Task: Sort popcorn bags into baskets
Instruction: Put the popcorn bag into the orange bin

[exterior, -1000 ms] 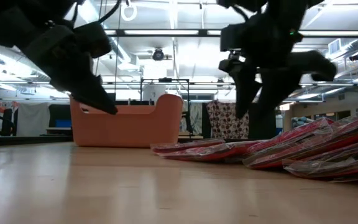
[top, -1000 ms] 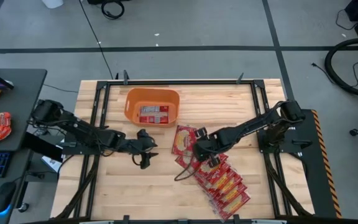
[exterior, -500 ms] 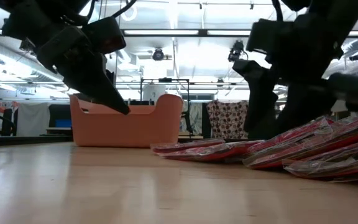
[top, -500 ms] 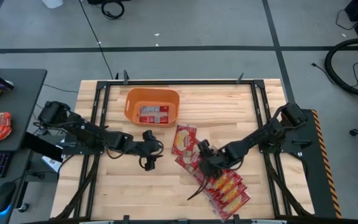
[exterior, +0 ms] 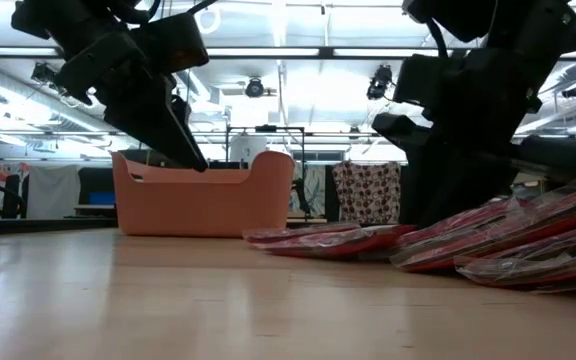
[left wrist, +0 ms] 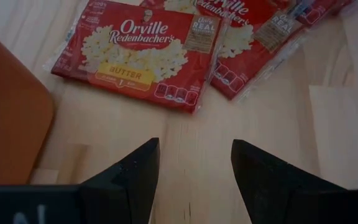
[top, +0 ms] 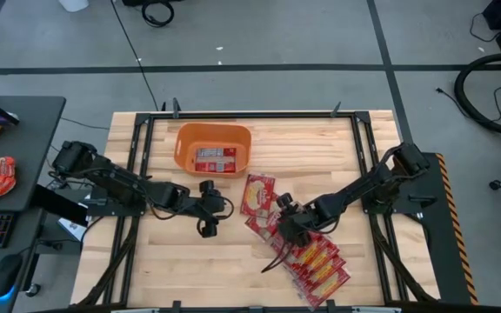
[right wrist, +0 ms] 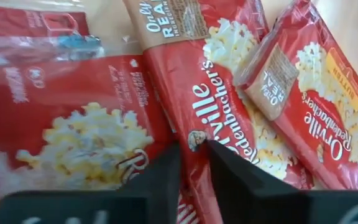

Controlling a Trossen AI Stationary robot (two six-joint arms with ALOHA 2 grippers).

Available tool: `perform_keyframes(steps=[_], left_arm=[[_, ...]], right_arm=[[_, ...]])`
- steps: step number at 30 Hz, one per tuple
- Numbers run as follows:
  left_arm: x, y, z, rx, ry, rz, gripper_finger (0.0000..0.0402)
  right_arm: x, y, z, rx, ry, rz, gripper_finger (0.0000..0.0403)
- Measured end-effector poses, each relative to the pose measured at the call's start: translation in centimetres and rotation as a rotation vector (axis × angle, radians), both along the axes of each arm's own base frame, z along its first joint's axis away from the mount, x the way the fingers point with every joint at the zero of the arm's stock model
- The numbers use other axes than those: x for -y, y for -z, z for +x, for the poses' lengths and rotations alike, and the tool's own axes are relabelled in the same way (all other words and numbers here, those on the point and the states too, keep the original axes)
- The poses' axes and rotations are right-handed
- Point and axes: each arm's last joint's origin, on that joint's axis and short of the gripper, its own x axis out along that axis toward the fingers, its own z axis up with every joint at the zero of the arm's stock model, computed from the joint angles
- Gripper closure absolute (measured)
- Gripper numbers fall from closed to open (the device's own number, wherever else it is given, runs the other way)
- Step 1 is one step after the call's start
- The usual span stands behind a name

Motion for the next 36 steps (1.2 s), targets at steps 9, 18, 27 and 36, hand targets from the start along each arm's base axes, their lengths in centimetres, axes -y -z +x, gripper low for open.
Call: perform_keyframes(steps=[9, 18, 27, 36], left_arm=[[0.8, -2.0, -0.4, -0.012, 0.065, 0.049, 0.0198], [0.7, -4.2, -1.9, -0.042, 0.063, 0.071, 0.0198], [0.8, -8.6, -4.5, 0.122, 0.083, 0.061, 0.0198], [-0.1, -11.3, -6.9, 0.246, 0.066, 0.054, 0.0198]], right_arm=[[0.2, -0.8, 0.5, -0.01, 0.074, 0.061, 0.0392], [-1.2, -6.7, 3.3, 0.04, 0.075, 0.083, 0.0398], [-1.0, -12.1, 5.9, 0.197, 0.099, 0.143, 0.0398], [2.3, -14.9, 8.1, 0.358, 0.167, 0.125, 0.0398]])
